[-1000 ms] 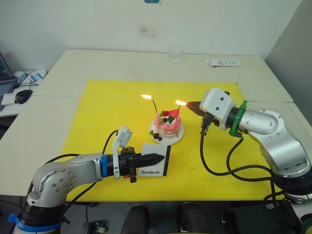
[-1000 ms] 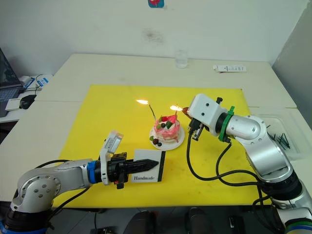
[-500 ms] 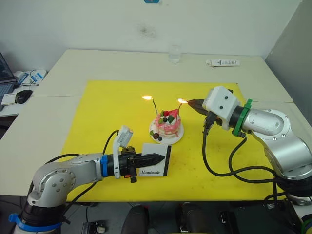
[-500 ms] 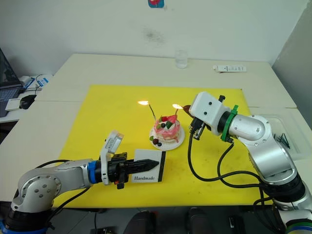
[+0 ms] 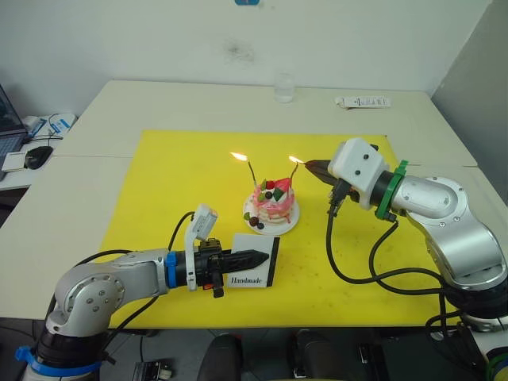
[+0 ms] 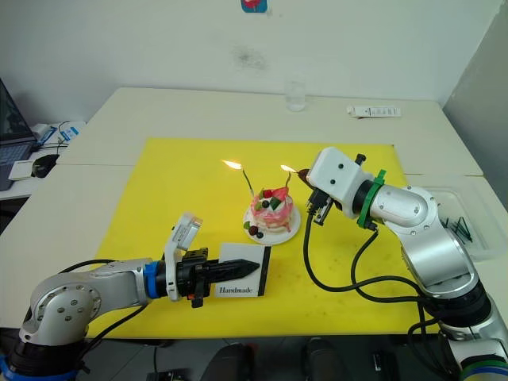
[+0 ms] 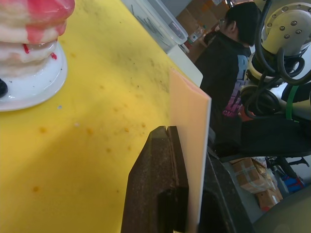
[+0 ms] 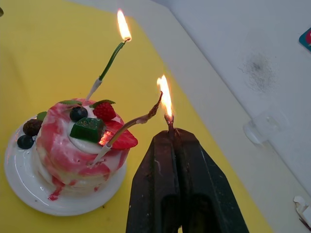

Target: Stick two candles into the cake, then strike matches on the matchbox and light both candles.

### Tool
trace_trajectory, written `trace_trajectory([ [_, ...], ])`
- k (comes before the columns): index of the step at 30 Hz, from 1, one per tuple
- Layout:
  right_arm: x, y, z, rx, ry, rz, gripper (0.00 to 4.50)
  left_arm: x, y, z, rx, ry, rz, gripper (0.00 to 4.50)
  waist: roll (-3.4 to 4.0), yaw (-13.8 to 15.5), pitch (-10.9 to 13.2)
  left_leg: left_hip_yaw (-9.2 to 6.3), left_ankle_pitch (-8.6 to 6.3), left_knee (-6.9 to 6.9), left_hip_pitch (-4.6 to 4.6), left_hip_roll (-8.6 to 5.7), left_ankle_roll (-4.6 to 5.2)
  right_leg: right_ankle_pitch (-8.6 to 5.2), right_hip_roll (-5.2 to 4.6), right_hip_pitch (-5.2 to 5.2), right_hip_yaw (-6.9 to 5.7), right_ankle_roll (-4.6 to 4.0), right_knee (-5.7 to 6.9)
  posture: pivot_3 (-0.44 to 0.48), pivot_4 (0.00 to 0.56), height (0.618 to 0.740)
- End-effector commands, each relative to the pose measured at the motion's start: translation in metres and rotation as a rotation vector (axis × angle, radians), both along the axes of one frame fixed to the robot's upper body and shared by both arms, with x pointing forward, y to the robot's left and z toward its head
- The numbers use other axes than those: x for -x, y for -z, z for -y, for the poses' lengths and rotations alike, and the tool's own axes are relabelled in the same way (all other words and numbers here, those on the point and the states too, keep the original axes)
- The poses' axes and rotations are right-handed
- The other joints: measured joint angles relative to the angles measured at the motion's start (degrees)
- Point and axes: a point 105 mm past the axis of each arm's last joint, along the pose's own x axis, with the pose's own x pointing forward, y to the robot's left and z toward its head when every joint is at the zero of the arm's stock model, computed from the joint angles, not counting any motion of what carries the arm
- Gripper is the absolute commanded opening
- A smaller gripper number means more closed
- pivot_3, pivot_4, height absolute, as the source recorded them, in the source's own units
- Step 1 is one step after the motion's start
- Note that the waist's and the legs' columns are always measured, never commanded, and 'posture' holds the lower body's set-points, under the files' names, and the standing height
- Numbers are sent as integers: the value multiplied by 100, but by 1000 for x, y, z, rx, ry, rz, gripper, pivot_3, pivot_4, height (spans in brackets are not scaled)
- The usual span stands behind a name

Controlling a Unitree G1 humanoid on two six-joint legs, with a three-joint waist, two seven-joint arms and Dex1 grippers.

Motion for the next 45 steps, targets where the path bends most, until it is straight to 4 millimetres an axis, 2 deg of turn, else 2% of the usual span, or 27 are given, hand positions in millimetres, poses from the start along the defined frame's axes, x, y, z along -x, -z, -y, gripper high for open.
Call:
trace_trajectory([
  [1,6,-13,-3,-5,-24,59,24,3,-7,2,22,19,33,0,0,0,0,0,0,0,0,0,0,0,0,0,0,0,0,0,150,740],
  [23,9,-10,-4,0,-32,41,24,1,-8,5,30,21,32,0,0,0,0,0,0,0,0,0,0,0,0,0,0,0,0,0,150,740],
  [29,9,-12,2,-10,-8,48,24,1,-7,5,34,24,30,0,0,0,0,0,0,0,0,0,0,0,0,0,0,0,0,0,150,740],
  [32,4,-15,24,-23,82,45,24,2,-6,7,38,27,27,0,0,12,0,-1,0,0,0,0,0,0,0,0,0,0,0,0,150,740],
  [34,1,-15,48,-29,176,38,24,2,-6,8,45,30,22,0,0,33,0,0,0,0,-3,-3,0,0,-1,0,-1,0,-1,0,150,740],
  [41,-2,-5,156,-76,594,10,24,1,-3,18,76,37,8,0,0,102,0,0,0,2,-4,-6,0,0,-2,1,0,0,-4,0,150,740],
  [45,0,13,211,-116,800,-47,24,1,0,24,89,39,1,0,3,101,-2,3,0,3,-1,-5,0,0,2,1,3,0,0,0,150,740],
])
